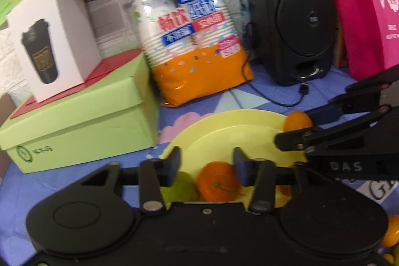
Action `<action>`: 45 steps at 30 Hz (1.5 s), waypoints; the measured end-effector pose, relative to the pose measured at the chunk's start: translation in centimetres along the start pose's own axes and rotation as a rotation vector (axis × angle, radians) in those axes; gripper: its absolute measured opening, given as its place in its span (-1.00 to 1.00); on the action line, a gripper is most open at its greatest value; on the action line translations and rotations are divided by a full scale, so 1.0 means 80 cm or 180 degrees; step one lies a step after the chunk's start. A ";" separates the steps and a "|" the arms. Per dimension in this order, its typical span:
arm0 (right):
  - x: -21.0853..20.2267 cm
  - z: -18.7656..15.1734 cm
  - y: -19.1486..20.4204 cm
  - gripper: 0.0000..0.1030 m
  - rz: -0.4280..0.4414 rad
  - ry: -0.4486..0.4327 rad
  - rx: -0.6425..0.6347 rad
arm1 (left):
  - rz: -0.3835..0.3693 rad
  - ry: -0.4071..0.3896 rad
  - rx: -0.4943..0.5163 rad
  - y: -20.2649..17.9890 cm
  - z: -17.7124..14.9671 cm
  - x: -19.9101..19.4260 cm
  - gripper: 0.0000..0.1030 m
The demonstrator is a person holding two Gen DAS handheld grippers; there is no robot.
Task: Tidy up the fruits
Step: 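Lower both fruits onto the yellow plate and open both tools, then grasp a red plum with the left tool while the right tool grasps a green guava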
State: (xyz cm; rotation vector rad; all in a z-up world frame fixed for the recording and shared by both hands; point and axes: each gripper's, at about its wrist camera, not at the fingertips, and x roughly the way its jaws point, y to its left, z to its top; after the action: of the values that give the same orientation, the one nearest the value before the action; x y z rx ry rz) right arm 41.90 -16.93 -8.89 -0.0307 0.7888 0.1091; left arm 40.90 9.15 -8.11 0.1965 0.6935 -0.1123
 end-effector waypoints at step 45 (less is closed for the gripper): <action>-0.163 -0.208 0.057 -0.23 -0.0005 -0.0014 -0.0684 | -0.0491 -0.0046 -0.0071 -0.087 -0.170 -0.206 0.71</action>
State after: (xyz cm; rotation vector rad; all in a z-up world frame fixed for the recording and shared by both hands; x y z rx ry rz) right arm 20.51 -14.63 -11.31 -0.2343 0.7700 0.1920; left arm 18.69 5.95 -8.70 0.1206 0.6948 -0.2533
